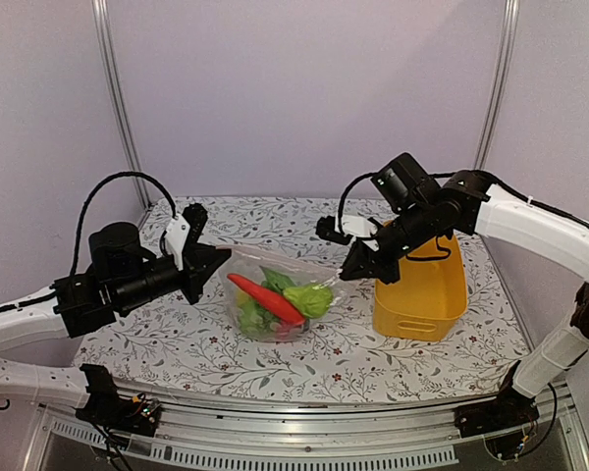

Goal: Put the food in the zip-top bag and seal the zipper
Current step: Zip the zipper on the zipper food storage bag.

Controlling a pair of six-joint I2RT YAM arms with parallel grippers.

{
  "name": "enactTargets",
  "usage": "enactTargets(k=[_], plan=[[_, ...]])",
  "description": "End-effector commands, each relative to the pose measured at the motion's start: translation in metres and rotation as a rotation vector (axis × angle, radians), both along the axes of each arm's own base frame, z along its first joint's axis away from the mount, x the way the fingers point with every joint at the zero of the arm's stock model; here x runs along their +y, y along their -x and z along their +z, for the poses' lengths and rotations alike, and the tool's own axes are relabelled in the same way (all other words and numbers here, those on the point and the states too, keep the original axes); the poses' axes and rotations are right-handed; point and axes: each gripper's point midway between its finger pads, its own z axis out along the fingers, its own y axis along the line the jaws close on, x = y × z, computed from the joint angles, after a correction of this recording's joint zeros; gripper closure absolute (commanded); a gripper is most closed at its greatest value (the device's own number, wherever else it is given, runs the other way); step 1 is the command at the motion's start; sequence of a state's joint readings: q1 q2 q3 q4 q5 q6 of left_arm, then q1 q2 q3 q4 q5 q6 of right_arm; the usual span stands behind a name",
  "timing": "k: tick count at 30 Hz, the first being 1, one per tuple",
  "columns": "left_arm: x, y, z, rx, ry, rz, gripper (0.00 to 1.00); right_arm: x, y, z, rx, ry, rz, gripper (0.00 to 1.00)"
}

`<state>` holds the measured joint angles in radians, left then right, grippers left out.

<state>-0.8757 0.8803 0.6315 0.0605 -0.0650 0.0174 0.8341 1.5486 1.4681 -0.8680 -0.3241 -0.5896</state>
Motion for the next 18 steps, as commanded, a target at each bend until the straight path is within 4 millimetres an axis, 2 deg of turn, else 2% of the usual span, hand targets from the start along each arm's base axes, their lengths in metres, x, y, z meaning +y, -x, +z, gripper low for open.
enactTargets(k=[1,18], plan=[[0.025,-0.016,0.011,-0.04,0.024,0.12,1.0,-0.047,0.008,-0.03,0.074,0.17,-0.066,0.99],[0.024,-0.019,0.006,-0.029,0.035,0.118,1.0,-0.059,0.012,-0.037,0.097,0.207,-0.072,0.96]])
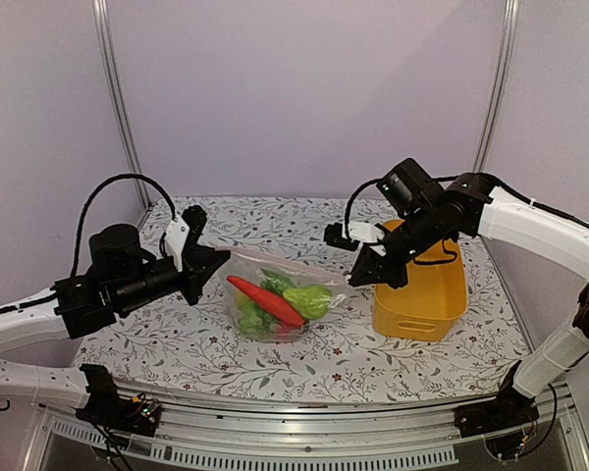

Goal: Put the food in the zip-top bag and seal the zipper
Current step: Zip the zipper on the zipper food storage bag.

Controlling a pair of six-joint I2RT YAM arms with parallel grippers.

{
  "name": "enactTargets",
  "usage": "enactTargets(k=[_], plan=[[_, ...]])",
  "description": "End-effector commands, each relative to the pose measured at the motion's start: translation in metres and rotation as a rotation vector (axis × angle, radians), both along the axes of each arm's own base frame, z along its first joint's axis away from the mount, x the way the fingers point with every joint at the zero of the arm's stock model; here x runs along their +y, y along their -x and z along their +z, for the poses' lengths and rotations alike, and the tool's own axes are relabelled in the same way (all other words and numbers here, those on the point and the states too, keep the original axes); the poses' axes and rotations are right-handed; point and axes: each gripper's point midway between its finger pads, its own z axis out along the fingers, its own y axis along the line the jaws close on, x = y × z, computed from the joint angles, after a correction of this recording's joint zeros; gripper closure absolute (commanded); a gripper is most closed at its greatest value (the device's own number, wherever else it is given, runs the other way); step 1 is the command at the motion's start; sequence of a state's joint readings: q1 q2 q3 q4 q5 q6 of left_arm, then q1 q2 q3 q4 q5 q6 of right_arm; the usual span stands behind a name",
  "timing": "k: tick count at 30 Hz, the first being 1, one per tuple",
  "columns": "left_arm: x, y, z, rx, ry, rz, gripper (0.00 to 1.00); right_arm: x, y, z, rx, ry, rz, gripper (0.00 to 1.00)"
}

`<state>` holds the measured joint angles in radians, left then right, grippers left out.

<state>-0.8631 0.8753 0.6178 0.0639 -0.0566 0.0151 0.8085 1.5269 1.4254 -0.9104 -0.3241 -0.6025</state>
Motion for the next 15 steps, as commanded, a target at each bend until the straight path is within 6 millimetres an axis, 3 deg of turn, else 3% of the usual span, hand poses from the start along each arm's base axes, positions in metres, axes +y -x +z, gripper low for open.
enactTargets(k=[1,9,12,15], plan=[[0.02,-0.018,0.01,-0.036,0.036,0.112,1.0,-0.042,0.008,-0.023,0.06,0.161,-0.056,0.95],[0.018,-0.018,0.008,-0.03,0.036,0.107,1.0,-0.04,0.007,-0.02,0.065,0.151,-0.057,0.92],[0.016,-0.02,0.007,-0.032,0.042,0.101,1.0,-0.039,0.007,-0.013,0.065,0.139,-0.051,0.83],[0.009,-0.028,0.012,-0.059,0.044,0.096,1.0,-0.034,-0.004,-0.001,0.037,0.106,-0.057,0.81]])
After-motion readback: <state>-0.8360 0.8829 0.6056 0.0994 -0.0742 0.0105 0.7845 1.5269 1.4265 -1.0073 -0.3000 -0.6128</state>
